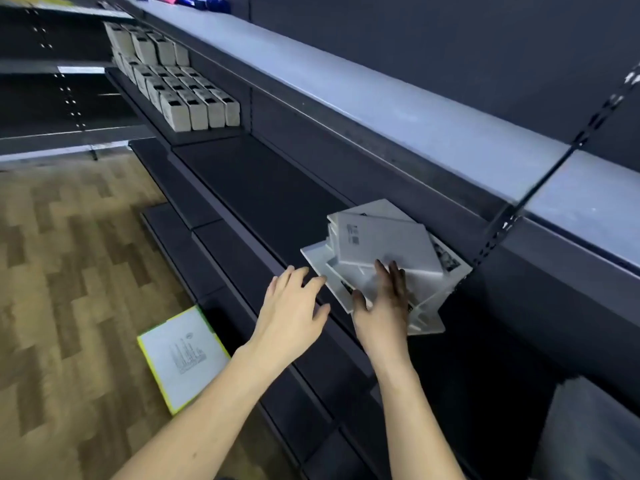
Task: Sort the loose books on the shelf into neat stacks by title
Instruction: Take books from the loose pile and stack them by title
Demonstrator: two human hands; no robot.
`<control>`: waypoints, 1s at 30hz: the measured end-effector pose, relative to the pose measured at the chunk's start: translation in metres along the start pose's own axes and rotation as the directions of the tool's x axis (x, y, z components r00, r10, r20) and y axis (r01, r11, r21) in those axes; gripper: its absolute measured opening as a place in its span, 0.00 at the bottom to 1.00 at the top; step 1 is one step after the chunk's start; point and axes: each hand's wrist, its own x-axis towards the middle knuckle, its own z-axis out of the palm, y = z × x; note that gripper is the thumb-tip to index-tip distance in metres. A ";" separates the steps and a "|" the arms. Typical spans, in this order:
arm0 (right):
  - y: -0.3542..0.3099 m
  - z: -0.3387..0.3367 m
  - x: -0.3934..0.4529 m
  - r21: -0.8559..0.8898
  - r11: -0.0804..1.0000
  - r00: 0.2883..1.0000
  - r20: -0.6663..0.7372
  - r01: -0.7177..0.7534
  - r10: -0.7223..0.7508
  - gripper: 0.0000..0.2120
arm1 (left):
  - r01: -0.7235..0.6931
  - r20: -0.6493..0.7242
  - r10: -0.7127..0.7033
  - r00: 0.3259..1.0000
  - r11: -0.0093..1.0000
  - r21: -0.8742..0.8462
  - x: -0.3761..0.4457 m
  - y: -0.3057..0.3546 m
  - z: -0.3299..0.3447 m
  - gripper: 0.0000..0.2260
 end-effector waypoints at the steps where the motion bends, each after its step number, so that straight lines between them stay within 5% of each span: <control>1: 0.001 0.003 0.009 -0.034 0.999 1.000 -0.010 -0.001 0.000 0.32 | -0.013 -0.001 0.013 1.000 1.000 -0.007 0.006 -0.003 0.001 0.22; 6: 0.005 0.025 0.055 -0.223 0.973 0.998 -0.041 -0.061 0.053 0.39 | -0.109 -0.027 0.108 0.994 0.993 -0.051 0.051 -0.024 0.003 0.22; 10: 0.009 0.043 0.065 -0.316 0.948 0.967 -0.251 -0.037 -0.046 0.31 | -0.170 0.044 0.173 0.984 0.983 -0.075 0.087 -0.045 0.003 0.25; 14: 0.007 0.041 0.064 -0.264 0.964 0.958 -0.285 -0.033 -0.045 0.25 | -0.257 0.074 0.264 0.962 0.962 -0.098 0.122 -0.058 -0.004 0.29; 18: -0.005 0.027 0.046 -0.172 0.983 0.986 -0.162 -0.070 0.042 0.22 | -0.326 0.097 0.343 0.934 0.933 -0.153 0.150 -0.075 -0.006 0.32; 22: -0.028 0.015 0.019 -0.115 0.988 0.970 -0.233 -0.099 0.070 0.19 | -0.412 0.137 0.443 0.886 0.887 -0.207 0.166 -0.076 -0.004 0.31; 26: -0.059 0.005 0.001 -0.047 0.988 0.904 -0.412 -0.147 0.115 0.13 | -0.438 -0.024 0.505 0.863 0.721 -0.537 0.164 -0.063 -0.012 0.31; 28: -0.075 0.000 -0.004 0.102 0.984 0.842 -0.509 -0.148 0.180 0.05 | -0.408 -0.107 0.479 0.871 0.586 -0.700 0.154 -0.052 -0.020 0.34; 30: -0.089 -0.004 -0.003 0.265 0.960 0.778 -0.582 -0.095 0.238 0.07 | -0.430 -0.194 0.474 0.859 0.464 -0.775 0.144 -0.041 -0.026 0.37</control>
